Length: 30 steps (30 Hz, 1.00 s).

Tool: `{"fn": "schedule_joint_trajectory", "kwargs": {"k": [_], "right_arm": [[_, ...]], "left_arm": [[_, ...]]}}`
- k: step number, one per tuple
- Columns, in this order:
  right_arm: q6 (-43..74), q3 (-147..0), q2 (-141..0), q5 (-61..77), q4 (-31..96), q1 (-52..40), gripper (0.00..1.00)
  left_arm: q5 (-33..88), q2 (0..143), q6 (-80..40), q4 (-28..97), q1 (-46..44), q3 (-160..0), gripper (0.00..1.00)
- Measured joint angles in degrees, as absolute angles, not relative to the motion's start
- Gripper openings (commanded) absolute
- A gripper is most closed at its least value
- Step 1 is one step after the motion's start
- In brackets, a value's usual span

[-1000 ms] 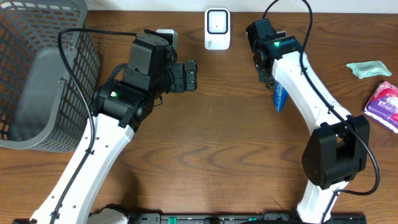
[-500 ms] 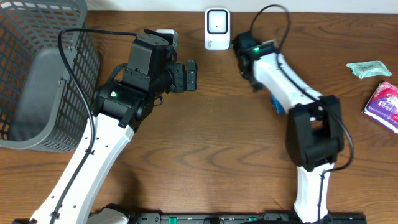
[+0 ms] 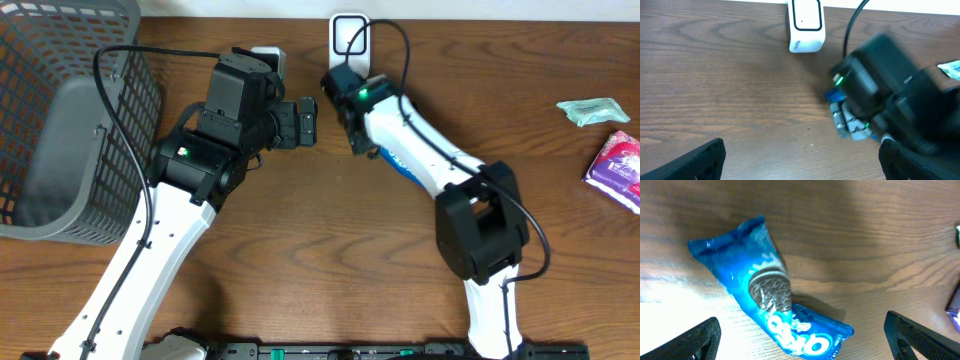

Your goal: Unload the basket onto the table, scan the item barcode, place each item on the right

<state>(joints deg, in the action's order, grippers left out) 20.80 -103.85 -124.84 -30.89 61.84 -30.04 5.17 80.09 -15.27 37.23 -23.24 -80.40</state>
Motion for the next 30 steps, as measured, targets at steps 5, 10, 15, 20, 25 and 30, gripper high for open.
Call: {"fn": "schedule_joint_trajectory", "kwargs": {"k": [5, 10, 15, 20, 25, 30], "right_arm": [[19.9, -107.7, -122.9, -20.1, 63.0, -24.7, 0.38], [17.7, -107.6, -122.2, -4.1, 62.5, -17.6, 0.01], [16.0, -102.2, -122.2, 5.0, 58.2, -15.5, 0.01], [15.5, -95.7, -122.2, 8.5, 51.0, -16.4, 0.01], [15.9, -91.2, -122.2, 9.8, 45.0, -16.4, 0.01], [16.0, -89.7, -122.2, 11.2, 44.2, -16.4, 0.01]], "left_arm": [[5.2, 80.1, -15.2, 37.2, -23.2, -80.4, 0.98], [5.2, 80.1, -15.2, 37.2, -23.2, -80.4, 0.98], [5.2, 80.1, -15.2, 37.2, -23.2, -80.4, 0.98], [5.2, 80.1, -15.2, 37.2, -23.2, -80.4, 0.98], [5.2, 80.1, -15.2, 37.2, -23.2, -80.4, 0.98], [5.2, 80.1, -15.2, 37.2, -23.2, -80.4, 0.98]]}}
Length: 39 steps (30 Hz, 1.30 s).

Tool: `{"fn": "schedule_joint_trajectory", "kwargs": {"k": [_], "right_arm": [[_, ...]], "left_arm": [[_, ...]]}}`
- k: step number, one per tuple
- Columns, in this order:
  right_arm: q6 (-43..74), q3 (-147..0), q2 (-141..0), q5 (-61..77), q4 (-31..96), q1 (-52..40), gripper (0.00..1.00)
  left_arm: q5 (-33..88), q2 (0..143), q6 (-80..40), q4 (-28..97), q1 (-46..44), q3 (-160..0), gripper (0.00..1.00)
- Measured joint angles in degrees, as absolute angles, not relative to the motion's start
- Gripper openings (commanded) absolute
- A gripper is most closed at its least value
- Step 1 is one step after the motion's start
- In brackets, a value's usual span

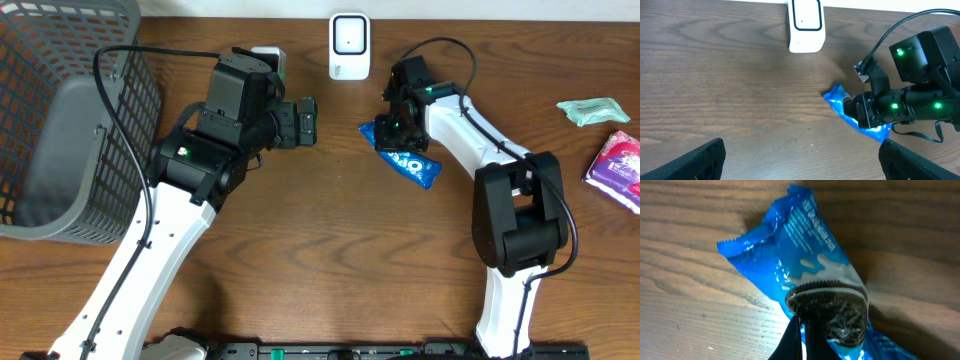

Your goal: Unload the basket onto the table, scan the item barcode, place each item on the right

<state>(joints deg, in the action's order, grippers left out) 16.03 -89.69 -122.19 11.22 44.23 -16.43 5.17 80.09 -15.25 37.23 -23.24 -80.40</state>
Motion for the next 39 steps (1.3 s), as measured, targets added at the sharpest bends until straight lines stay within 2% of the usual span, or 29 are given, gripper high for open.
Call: {"fn": "schedule_joint_trajectory", "kwargs": {"k": [8, 20, 31, 39], "right_arm": [[15.2, -90.1, -120.2, 11.5, 46.1, -16.4, 0.01], [15.2, -90.6, -115.5, 2.3, 49.3, -16.4, 0.01], [18.1, -84.6, -117.5, 5.2, 39.9, -16.5, 0.01], [18.5, -84.6, -118.0, 6.7, 38.5, -18.0, 0.01]], "left_arm": [[5.2, 80.1, -15.2, 37.2, -23.2, -80.4, 0.98], [5.2, 80.1, -15.2, 37.2, -23.2, -80.4, 0.98], [5.2, 80.1, -15.3, 37.2, -23.2, -80.4, 0.98], [5.2, 80.1, -15.2, 37.2, -23.2, -80.4, 0.98]]}}
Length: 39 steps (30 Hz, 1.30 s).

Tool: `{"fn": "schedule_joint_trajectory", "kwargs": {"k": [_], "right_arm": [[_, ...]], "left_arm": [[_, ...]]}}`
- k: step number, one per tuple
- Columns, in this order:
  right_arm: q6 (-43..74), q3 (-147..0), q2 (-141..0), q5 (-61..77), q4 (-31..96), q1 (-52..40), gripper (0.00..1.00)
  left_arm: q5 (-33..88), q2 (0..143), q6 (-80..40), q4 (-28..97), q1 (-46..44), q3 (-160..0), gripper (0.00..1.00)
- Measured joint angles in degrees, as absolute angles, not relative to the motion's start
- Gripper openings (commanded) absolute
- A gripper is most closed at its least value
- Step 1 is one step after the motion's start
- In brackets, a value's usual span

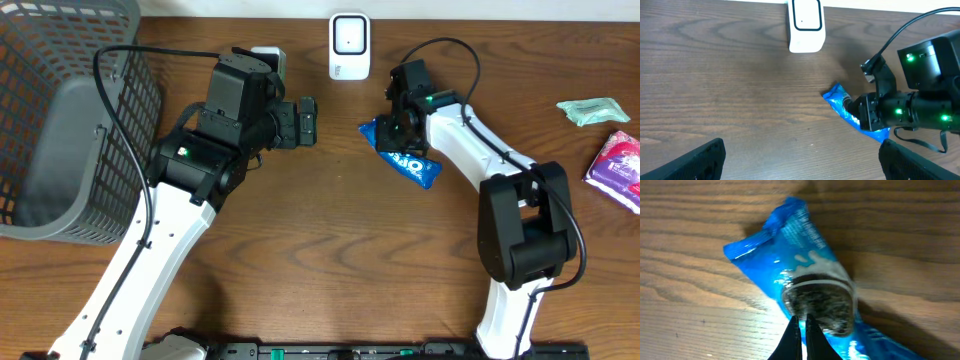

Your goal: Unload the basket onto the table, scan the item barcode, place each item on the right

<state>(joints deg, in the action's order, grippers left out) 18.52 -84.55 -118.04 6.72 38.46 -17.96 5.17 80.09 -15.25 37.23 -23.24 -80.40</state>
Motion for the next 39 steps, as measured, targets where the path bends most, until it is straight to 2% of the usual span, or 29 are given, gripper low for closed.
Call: {"fn": "schedule_joint_trajectory", "kwargs": {"k": [14, 23, 39], "right_arm": [[18.4, -85.7, -119.5, 7.7, 39.1, -19.6, 0.01], [18.2, -87.6, -115.0, 0.3, 38.1, -17.1, 0.01], [18.9, -87.5, -122.0, 2.5, 34.7, -20.1, 0.01]], "left_arm": [[5.2, 80.1, -15.2, 37.2, -23.2, -80.4, 0.98], [5.2, 80.1, -15.2, 37.2, -23.2, -80.4, 0.98], [5.2, 80.1, -15.3, 37.2, -23.2, -80.4, 0.98]]}}
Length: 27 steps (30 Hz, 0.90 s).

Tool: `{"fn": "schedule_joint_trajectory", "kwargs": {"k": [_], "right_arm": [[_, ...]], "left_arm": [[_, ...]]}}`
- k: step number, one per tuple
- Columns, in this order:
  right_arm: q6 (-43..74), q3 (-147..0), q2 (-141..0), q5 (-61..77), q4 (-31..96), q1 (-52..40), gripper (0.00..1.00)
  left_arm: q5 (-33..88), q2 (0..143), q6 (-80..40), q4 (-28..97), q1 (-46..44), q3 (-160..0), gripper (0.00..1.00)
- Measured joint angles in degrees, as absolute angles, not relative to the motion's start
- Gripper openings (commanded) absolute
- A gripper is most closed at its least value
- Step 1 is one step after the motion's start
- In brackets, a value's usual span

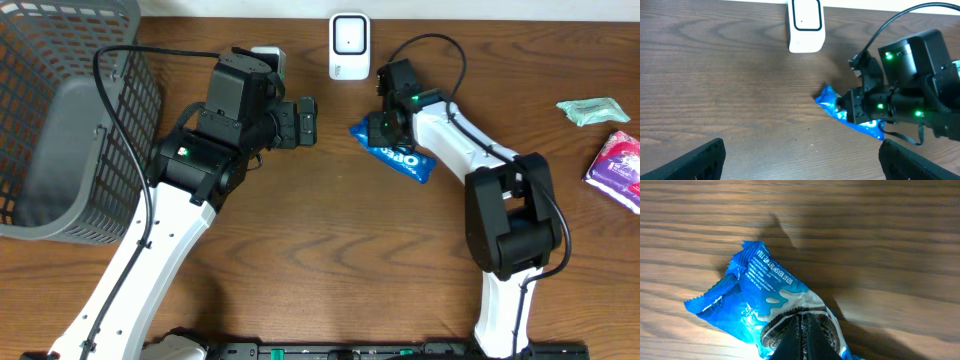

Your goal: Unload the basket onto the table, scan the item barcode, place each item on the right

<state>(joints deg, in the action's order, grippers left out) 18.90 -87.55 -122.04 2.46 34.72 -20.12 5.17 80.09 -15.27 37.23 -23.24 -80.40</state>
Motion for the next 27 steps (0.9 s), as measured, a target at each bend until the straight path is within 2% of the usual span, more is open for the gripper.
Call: {"fn": "schedule_joint_trajectory", "kwargs": {"k": [7, 13, 19, 27], "right_arm": [[18.9, -89.3, -122.2, 4.3, 36.4, -22.0, 0.01], [19.1, -95.1, -121.8, 4.7, 44.2, -21.4, 0.04], [19.1, -95.2, -121.2, 2.0, 52.8, -21.3, 0.01], [22.2, -86.7, -120.8, -7.9, 49.4, -20.6, 0.01]], "left_arm": [[5.2, 80.1, -15.2, 37.2, -23.2, -80.4, 0.98], [5.2, 80.1, -15.2, 37.2, -23.2, -80.4, 0.98], [5.2, 80.1, -15.2, 37.2, -23.2, -80.4, 0.98], [5.2, 80.1, -15.2, 37.2, -23.2, -80.4, 0.98]]}}
